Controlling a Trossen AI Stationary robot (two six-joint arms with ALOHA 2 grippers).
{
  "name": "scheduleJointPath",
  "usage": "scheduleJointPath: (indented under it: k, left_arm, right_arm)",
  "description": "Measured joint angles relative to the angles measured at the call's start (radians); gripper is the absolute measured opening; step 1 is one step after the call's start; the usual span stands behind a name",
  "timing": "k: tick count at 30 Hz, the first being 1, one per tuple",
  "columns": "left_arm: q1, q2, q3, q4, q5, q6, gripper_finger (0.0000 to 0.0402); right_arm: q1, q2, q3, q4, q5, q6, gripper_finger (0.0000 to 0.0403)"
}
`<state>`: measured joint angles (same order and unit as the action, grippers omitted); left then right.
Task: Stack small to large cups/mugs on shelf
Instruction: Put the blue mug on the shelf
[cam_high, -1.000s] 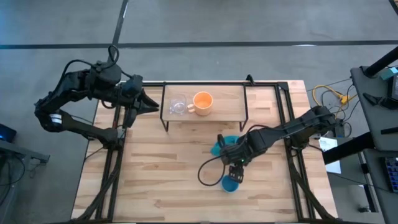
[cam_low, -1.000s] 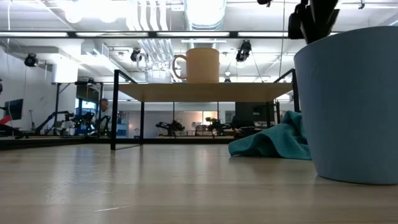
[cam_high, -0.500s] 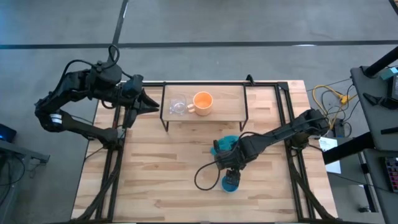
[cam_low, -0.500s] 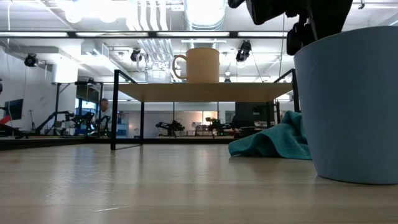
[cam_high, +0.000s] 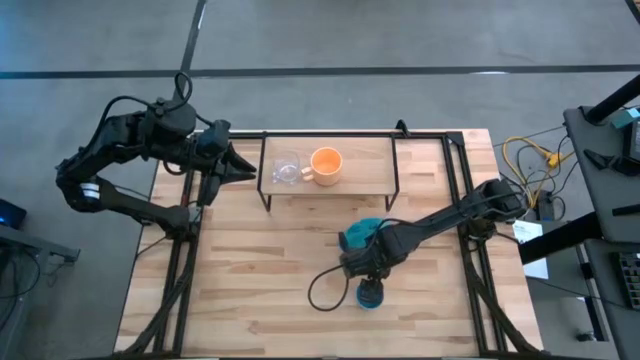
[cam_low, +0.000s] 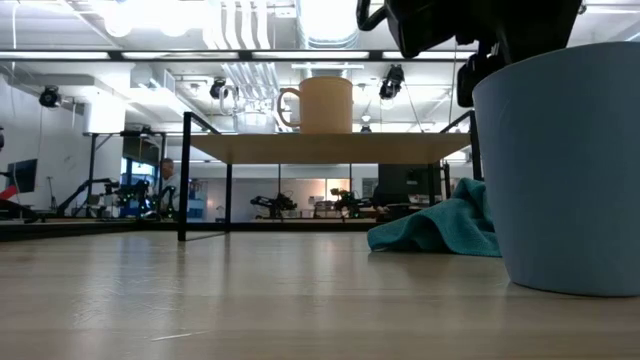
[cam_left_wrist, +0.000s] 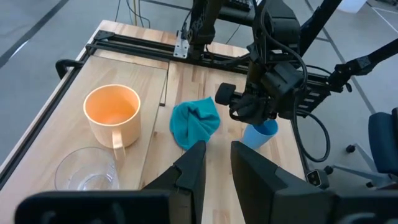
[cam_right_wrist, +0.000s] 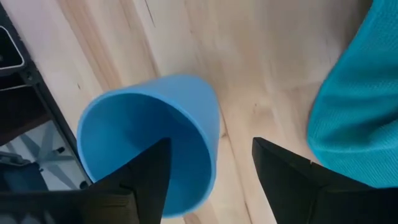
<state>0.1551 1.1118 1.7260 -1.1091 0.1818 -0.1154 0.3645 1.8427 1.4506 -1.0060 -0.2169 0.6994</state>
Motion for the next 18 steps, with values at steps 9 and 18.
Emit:
scheduleJointPath:
  k: [9,18]
  left_arm:
    - [0.000,0.003,0.000,0.000,0.000,0.000,0.0061]
    - [0.000,0.003,0.000,0.000,0.000,0.000,0.0061]
  right_arm:
    - [0.000,0.012,0.001,0.027,0.000,0.000,0.0145]
    - [-0.001,0.019,0.001,0.031,0.000,-0.001,0.0022]
